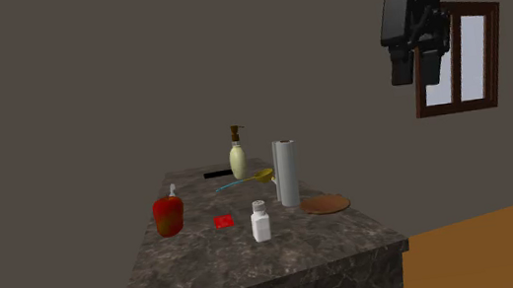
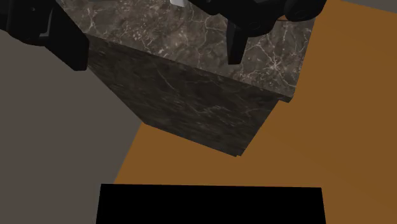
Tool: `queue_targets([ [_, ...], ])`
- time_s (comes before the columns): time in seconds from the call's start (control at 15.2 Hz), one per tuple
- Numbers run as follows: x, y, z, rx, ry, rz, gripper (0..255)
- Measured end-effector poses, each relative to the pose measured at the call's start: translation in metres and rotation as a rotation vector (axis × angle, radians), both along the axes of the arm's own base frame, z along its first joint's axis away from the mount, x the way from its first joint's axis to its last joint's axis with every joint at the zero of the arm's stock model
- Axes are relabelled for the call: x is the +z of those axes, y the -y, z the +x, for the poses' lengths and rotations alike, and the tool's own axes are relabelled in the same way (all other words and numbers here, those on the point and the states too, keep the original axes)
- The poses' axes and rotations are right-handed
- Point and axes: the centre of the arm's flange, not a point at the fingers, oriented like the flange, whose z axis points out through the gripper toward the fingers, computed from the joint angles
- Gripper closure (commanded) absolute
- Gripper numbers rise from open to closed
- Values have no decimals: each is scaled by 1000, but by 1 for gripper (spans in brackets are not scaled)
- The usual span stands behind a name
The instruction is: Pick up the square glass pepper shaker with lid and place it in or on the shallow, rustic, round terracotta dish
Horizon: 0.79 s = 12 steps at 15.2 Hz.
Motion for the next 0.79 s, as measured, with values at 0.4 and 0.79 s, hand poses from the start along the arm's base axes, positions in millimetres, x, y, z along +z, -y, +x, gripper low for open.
queue_targets([
  [0.4, -26, -7, 45, -14, -20, 1, 0],
  [0.79, -66, -19, 114, -34, -47, 3, 0],
])
